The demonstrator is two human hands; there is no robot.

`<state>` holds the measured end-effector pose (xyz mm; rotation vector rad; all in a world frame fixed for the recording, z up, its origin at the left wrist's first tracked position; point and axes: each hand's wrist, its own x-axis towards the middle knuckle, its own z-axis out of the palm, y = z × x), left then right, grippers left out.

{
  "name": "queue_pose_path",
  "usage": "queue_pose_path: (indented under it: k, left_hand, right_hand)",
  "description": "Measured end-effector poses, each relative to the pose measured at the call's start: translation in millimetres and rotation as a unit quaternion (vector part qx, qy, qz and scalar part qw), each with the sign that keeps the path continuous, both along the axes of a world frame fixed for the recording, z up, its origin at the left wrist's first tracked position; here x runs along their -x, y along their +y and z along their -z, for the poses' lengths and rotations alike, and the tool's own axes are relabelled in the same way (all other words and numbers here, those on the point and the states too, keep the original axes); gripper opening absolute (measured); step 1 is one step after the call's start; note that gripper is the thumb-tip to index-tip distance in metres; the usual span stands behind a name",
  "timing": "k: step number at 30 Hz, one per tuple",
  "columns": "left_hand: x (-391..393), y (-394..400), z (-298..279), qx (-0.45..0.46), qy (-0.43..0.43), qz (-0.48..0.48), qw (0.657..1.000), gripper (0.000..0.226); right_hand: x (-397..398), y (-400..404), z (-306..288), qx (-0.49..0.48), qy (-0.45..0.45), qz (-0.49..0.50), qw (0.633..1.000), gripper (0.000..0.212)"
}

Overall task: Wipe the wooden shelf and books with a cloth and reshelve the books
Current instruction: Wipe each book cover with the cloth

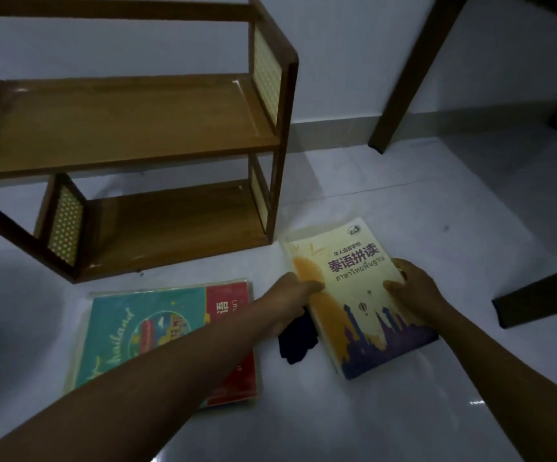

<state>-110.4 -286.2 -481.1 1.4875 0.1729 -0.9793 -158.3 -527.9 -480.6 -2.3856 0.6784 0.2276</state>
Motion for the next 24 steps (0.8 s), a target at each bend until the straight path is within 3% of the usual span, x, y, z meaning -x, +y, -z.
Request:
queue_pose_path:
  k: [2, 4, 7, 9, 11, 13, 15, 17, 19, 21, 24]
  left_hand:
    - [-3, 16, 3, -0.049, -0.084, 0.043, 0.994, 0.044]
    - [-4, 42, -2, -0.096, -0.212, 0.103, 0.967, 0.06]
    - [-5, 102, -9, -0.193, -0.385, 0.17, 0.887, 0.066]
    - [-2, 150, -10, -0.246, -0.44, 0.19, 0.842, 0.073]
    - [5, 199, -8, -0.287, -0.447, 0.198, 0.824, 0.089]
    - [14, 251, -3, -0.332, -0.425, 0.248, 0.805, 0.11]
    - [24, 303, 2, -0.38, -0.4, 0.317, 0.771, 0.121]
    - [34, 343, 10, -0.409, -0.366, 0.344, 0.762, 0.129]
    - [45, 363, 21, -0.417, -0.349, 0.356, 0.76, 0.137]
    - [56, 370, 31, -0.4, -0.354, 0.353, 0.768, 0.138]
    - [66, 373, 38, -0.379, -0.391, 0.32, 0.775, 0.139]
  right_hand:
    - [-1, 12, 0, 0.091, 0.002, -0.003, 0.996, 0.031]
    - [-1, 39, -2, 0.17, -0.057, -0.071, 0.981, 0.038]
    - [9, 111, -5, 0.103, -0.053, -0.251, 0.961, 0.066]
    - [18, 152, 13, 0.099, -0.048, -0.329, 0.938, 0.075]
    - [23, 170, 32, 0.151, -0.02, -0.366, 0.918, 0.076]
    - [16, 175, 43, 0.23, -0.028, -0.381, 0.895, 0.062]
    - [2, 180, 42, 0.229, -0.02, -0.331, 0.915, 0.036]
    - [-14, 185, 32, 0.17, -0.098, -0.24, 0.951, 0.012]
    - [-22, 197, 23, 0.115, -0.143, -0.193, 0.964, 0.022]
    - [-20, 223, 18, 0.144, -0.161, -0.25, 0.944, 0.038]
    - [12, 279, 36, 0.187, -0.12, -0.377, 0.899, 0.05]
